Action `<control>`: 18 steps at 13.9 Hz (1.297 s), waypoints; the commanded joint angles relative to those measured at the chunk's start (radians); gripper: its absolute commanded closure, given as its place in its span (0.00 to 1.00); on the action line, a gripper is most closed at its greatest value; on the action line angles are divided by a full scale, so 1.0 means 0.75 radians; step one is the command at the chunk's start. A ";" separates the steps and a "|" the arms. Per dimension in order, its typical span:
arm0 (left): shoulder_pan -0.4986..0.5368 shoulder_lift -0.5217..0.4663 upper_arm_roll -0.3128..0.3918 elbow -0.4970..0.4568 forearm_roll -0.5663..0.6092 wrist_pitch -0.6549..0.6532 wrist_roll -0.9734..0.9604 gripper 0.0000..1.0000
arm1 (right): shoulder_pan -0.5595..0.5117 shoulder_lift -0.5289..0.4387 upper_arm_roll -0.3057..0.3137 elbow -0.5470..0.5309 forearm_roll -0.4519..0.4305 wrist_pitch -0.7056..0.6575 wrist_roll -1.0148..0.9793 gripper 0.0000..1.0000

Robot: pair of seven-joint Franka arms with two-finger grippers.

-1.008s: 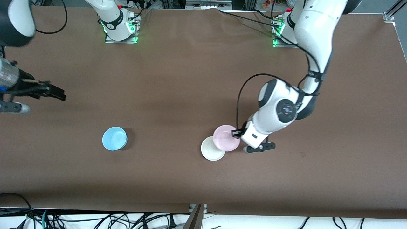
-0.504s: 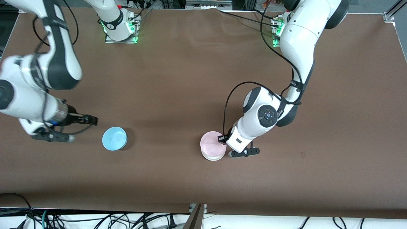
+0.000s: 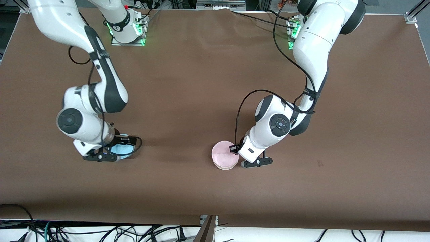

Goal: Stack pink and blue bowls on white bowl
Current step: 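Open the left gripper on the pink bowl while the right gripper reaches the blue bowl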

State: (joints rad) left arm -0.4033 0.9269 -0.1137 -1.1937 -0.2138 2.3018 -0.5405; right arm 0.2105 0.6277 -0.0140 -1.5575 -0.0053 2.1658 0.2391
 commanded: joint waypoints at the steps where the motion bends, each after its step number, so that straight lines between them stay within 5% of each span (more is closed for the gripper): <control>1: -0.017 0.022 0.021 0.033 0.017 0.003 -0.001 1.00 | -0.007 0.020 0.002 -0.079 0.005 0.112 0.011 0.02; 6: -0.016 0.030 0.021 0.029 0.021 0.001 -0.003 1.00 | -0.003 0.063 0.025 -0.116 0.019 0.215 0.019 0.06; 10: -0.016 0.030 0.021 0.029 0.017 0.001 -0.014 1.00 | -0.003 0.061 0.027 -0.116 0.042 0.213 0.021 0.19; 11: -0.012 0.028 0.021 0.029 0.017 -0.001 -0.014 0.71 | -0.003 0.059 0.029 -0.116 0.042 0.211 0.021 0.22; 12: -0.012 0.028 0.021 0.029 0.021 -0.001 -0.010 0.15 | -0.003 0.061 0.029 -0.116 0.042 0.213 0.021 0.24; 13: -0.010 0.024 0.021 0.029 0.021 -0.001 0.001 0.00 | -0.003 0.061 0.029 -0.116 0.042 0.213 0.021 0.24; 16: 0.002 0.008 0.021 0.029 0.005 -0.030 -0.005 0.00 | -0.039 0.045 0.027 -0.104 0.042 0.201 -0.034 0.24; 18: 0.045 -0.051 0.021 0.039 0.005 -0.209 0.001 0.00 | -0.060 0.020 0.023 -0.102 0.042 0.197 -0.065 0.24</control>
State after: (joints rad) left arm -0.3956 0.9349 -0.1022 -1.1763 -0.2118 2.2596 -0.5403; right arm 0.1899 0.6798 -0.0021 -1.6229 0.0110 2.3182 0.2254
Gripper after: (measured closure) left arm 0.330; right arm 0.233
